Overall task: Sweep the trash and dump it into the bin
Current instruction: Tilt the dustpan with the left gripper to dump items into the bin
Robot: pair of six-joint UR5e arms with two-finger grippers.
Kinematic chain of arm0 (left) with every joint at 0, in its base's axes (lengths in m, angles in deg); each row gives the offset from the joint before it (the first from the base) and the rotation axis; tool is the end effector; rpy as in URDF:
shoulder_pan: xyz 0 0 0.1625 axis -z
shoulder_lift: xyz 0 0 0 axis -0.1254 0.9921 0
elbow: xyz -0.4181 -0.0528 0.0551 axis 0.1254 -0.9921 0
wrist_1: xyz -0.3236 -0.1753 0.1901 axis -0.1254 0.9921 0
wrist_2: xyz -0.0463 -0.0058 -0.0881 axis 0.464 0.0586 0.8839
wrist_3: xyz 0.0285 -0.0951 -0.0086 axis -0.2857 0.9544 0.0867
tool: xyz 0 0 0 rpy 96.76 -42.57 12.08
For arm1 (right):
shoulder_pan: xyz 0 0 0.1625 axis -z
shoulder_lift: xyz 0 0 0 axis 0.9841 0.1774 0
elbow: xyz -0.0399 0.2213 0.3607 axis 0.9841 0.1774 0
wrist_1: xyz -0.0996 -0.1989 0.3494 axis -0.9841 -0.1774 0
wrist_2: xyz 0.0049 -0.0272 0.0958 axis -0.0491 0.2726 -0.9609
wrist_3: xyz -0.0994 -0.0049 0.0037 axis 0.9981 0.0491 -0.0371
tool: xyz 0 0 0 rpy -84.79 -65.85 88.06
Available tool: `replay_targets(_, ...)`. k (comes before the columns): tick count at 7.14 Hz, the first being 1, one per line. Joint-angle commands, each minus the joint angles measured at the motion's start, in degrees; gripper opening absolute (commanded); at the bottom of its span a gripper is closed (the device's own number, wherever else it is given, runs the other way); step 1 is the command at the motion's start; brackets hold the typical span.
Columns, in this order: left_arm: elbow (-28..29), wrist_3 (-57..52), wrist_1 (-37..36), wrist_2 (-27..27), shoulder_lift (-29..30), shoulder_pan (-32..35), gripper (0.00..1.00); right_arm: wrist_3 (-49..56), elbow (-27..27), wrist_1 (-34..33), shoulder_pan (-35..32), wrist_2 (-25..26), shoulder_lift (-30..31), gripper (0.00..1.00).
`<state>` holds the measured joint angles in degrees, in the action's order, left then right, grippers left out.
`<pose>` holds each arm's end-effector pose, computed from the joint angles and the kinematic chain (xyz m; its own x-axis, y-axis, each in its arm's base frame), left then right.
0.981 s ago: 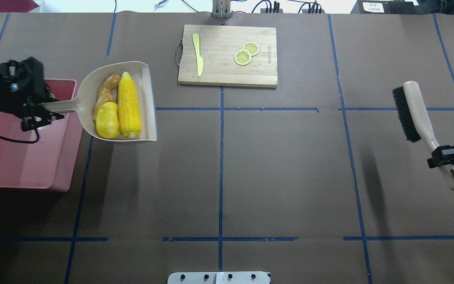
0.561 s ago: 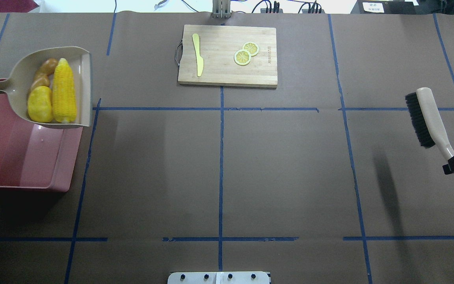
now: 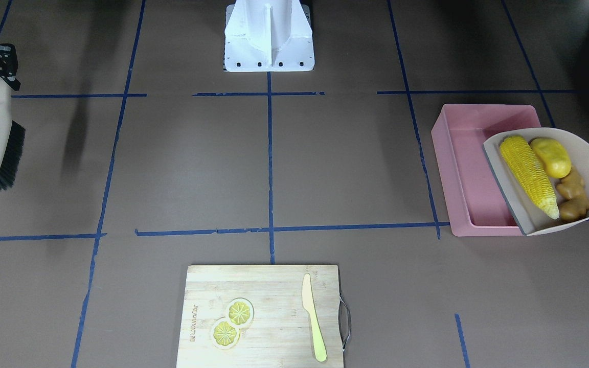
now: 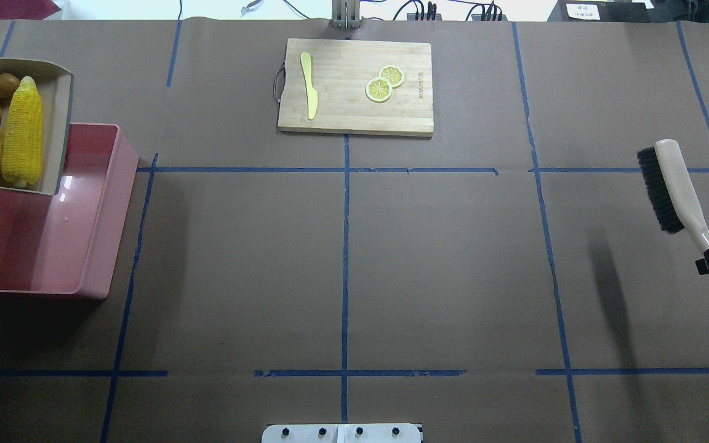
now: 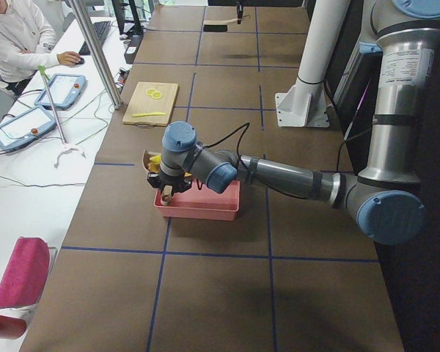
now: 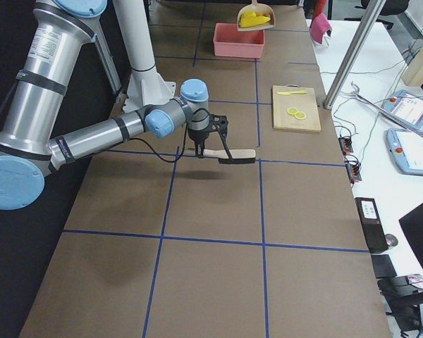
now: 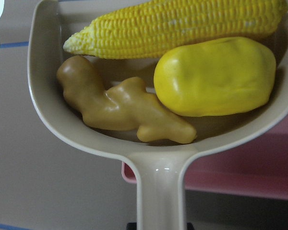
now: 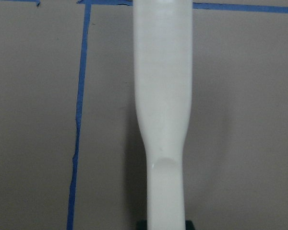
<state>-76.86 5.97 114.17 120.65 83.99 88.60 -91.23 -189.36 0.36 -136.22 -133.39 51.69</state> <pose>0.0113 -0.5256 0.5290 0.1858 0.9506 0.2487 -0.6751 -0.0604 0.7353 -0.1312 -0.3338 0.4400 0.6898 -0.0650 0.7211 0.0191 0.9972 0.0717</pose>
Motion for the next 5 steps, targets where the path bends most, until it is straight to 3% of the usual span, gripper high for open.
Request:
replay_targets(1,-0.3,-7.7,0.0,-3.8,-0.7,1.0,0.06,-0.1,0.2,0.0,0.0,0.0,0.0,0.01)
replay_targets(4,-1.5,-22.4,-0.3,-16.5,-1.5,0.8,0.06,-0.8,0.1,0.1,0.0,-0.1,0.0,0.01)
replay_targets(5,-1.6,-25.1,-2.6,-16.8,-1.2,0.4,0.06,-0.8,0.1,0.1,0.0,-0.1,0.0,0.01)
